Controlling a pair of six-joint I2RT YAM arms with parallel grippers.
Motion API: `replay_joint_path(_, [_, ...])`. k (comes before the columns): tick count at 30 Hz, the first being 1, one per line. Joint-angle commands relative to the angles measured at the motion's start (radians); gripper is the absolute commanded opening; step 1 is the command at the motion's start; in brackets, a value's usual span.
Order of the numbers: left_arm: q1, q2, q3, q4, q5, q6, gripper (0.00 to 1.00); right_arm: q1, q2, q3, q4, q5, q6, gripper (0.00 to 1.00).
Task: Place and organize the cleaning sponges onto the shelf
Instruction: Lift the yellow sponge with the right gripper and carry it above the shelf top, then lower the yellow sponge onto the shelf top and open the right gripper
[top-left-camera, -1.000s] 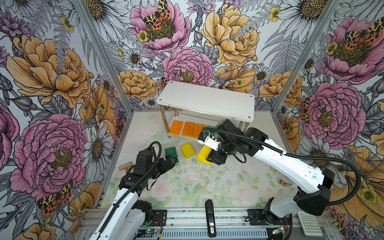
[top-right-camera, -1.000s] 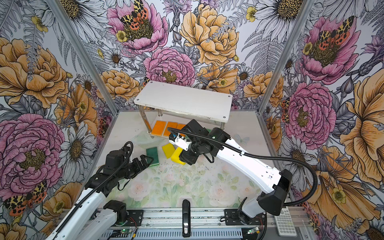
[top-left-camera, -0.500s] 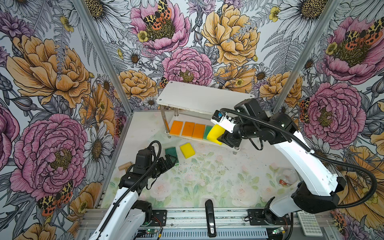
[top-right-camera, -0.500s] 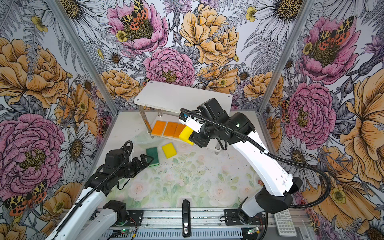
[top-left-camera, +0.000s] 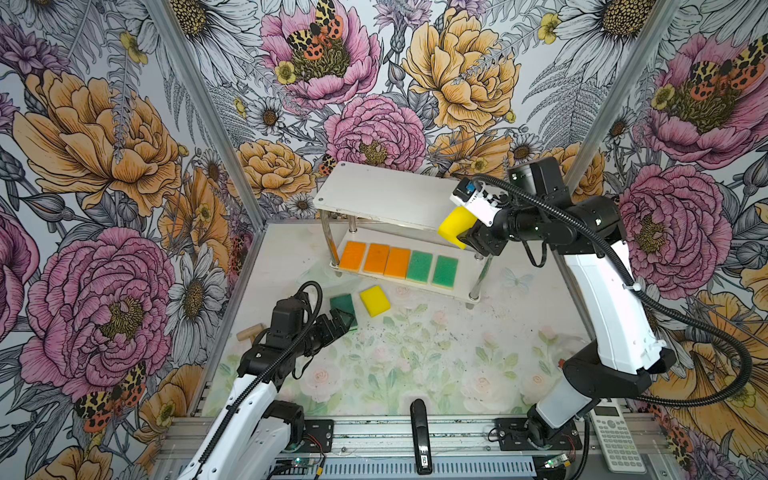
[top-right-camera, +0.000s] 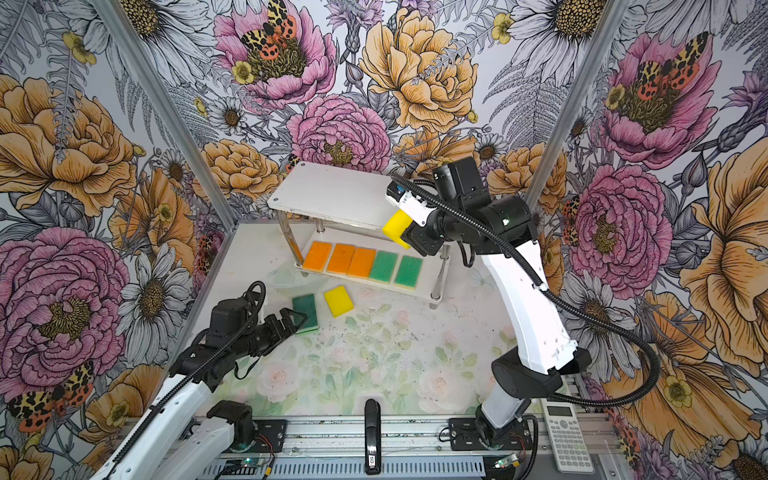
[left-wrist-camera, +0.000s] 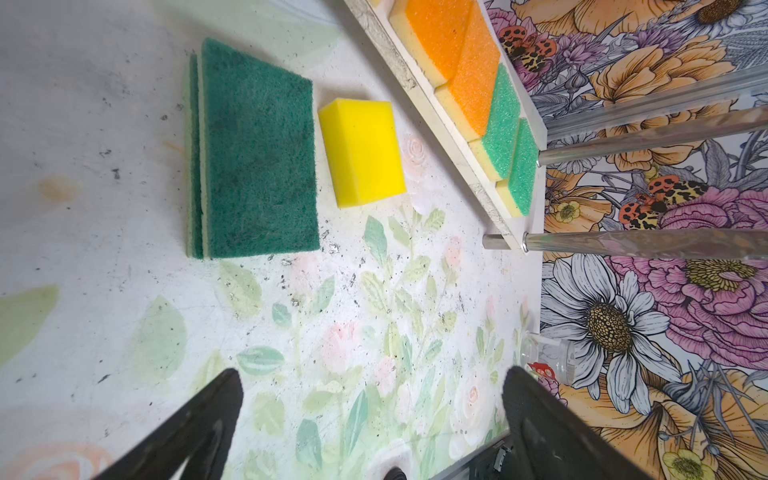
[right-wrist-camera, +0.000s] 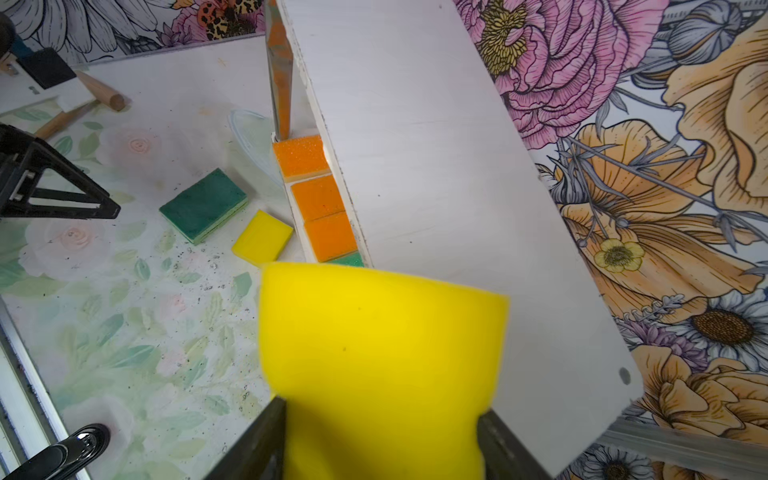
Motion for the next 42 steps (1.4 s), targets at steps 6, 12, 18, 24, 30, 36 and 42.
replay_joint_path(6, [0.011,0.032,0.040,0.000,-0.011,-0.009,0.99,-0.170,0.086,0.081,-0.013,-0.181,-0.088,0.66])
replay_joint_path(12, [0.011,0.068,0.074,0.000,-0.020,-0.010,0.99,-0.259,0.118,0.102,-0.008,-0.279,-0.117,0.67])
replay_joint_path(18, [0.011,0.087,0.097,0.000,-0.036,-0.011,0.99,-0.351,0.136,0.101,-0.009,-0.417,-0.133,0.69])
replay_joint_path(24, [0.011,0.116,0.115,0.000,-0.041,-0.011,0.99,-0.382,0.143,0.100,-0.023,-0.482,-0.180,0.73])
replay_joint_path(30, [0.011,0.123,0.137,0.000,-0.039,-0.012,0.99,-0.391,0.162,0.100,-0.040,-0.510,-0.208,0.74])
replay_joint_path(36, [0.010,0.121,0.133,0.000,-0.037,-0.016,0.99,-0.394,0.182,0.100,-0.054,-0.517,-0.219,0.75])
replay_joint_path(42, [0.011,0.121,0.130,0.000,-0.042,-0.015,0.99,-0.394,0.194,0.099,-0.058,-0.534,-0.221,0.79])
